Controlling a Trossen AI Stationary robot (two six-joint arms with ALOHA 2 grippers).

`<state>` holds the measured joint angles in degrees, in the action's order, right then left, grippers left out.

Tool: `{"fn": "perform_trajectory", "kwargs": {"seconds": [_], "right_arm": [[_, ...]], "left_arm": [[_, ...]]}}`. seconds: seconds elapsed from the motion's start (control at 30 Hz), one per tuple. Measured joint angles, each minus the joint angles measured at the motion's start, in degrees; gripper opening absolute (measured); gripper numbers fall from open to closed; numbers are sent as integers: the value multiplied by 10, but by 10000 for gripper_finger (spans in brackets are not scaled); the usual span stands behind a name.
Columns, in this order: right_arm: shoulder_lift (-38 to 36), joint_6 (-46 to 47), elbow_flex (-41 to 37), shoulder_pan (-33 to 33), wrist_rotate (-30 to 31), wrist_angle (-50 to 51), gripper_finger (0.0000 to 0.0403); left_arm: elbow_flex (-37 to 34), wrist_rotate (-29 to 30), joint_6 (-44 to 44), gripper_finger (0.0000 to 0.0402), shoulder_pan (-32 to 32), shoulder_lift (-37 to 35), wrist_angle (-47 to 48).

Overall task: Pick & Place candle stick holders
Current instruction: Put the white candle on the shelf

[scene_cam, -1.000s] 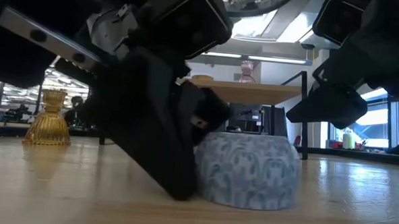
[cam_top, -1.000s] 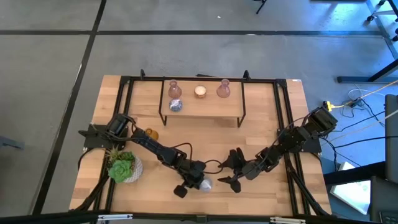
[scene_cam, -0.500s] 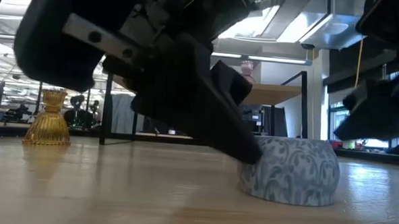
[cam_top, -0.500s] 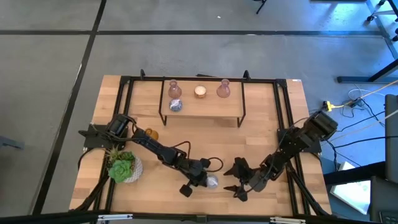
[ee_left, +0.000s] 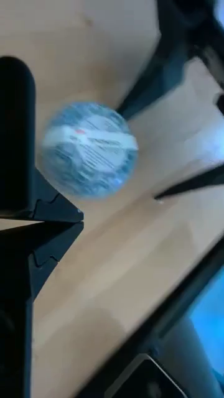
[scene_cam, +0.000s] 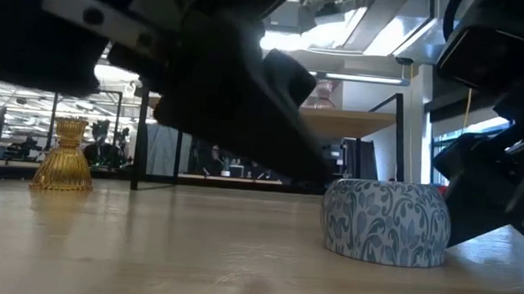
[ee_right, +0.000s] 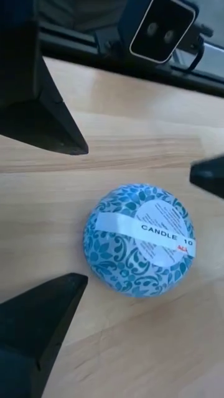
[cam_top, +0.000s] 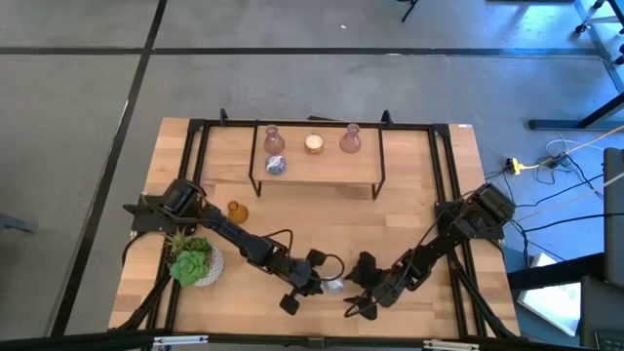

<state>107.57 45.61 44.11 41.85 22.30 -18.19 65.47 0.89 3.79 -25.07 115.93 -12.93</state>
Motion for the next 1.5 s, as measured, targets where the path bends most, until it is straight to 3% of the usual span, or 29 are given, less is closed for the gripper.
{"fn": "perform_trajectory", "kwargs": {"seconds": [0.27, 0.57, 0.73, 0.93, 1.1, 1.27, 1.37, 1.5], "right_arm": [[0, 0, 0, -6, 21, 11, 339], [3, -97, 6, -15, 24, -9, 339], [2, -216, 31, -14, 31, -37, 339], [2, -267, 40, -16, 32, -39, 339], [21, -237, 40, -8, 57, -36, 339], [102, -274, 40, 22, 172, -181, 339], [142, -299, 40, 29, 189, -263, 339], [161, -295, 40, 27, 190, -284, 339]], "left_arm": [[-22, 82, 12, 2, -12, -38, -48], [-60, 340, 61, 2, -68, -56, -177], [-60, 422, 33, 2, -71, -56, -190], [-60, 475, -6, 2, -71, -55, -229], [-60, 456, -11, 2, -84, -55, -337], [-60, 471, 25, 2, -110, -54, -398], [-60, 483, 30, 2, -124, -54, -413], [-60, 506, 29, 2, -145, -54, -413]]}}
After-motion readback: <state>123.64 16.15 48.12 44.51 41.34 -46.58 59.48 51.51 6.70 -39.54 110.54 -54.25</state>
